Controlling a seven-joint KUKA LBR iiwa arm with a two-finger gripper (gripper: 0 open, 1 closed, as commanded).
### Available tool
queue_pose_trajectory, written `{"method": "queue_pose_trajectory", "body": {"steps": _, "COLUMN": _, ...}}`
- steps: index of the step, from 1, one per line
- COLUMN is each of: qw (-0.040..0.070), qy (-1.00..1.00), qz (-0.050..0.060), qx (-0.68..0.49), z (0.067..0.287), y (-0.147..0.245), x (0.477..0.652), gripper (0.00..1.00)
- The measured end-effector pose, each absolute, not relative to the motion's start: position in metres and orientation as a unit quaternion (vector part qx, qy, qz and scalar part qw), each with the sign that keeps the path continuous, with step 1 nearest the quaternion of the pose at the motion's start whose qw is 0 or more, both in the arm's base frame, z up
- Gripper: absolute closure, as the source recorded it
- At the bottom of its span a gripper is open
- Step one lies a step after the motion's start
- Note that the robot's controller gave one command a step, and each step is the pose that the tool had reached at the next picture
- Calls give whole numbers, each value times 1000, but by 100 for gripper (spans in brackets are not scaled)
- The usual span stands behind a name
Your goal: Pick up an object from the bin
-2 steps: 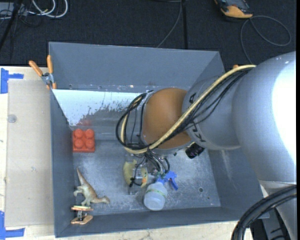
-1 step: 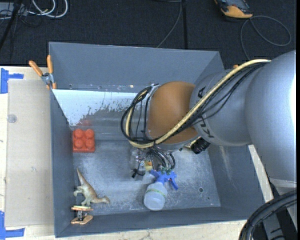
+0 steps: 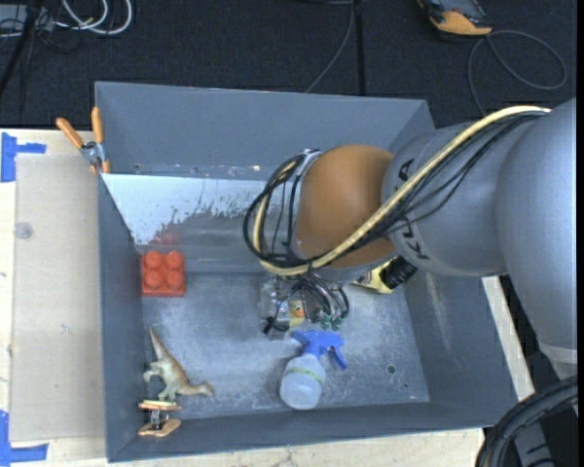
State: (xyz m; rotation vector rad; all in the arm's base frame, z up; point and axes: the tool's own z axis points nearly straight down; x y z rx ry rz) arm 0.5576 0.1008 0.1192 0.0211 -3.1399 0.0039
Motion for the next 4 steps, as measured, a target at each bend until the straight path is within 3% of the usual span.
{"method": "queue_pose_trajectory", "body": {"steps": 1, "qw": 9, "qy": -1000, "qz": 2, "qx": -29, "z": 111, "y": 92, "x": 543, "gripper": 100}}
{"method": "queue_pose_trajectory", "body": {"steps": 2, "qw": 2, "qy": -1000, "qz": 1, "qx": -10, "z": 184, "y": 68, "x": 493, "gripper": 0}}
{"method": "queue_pose_trajectory", "body": {"steps": 3, "qw": 2, "qy": -1000, "qz": 1, "qx": -10, "z": 184, "y": 68, "x": 492, "gripper": 0}}
{"method": "queue_pose_trajectory", "body": {"steps": 4, "qw": -2, "qy": -1000, "qz": 1, "qx": -11, "z": 146, "y": 64, "x": 490, "gripper": 0}}
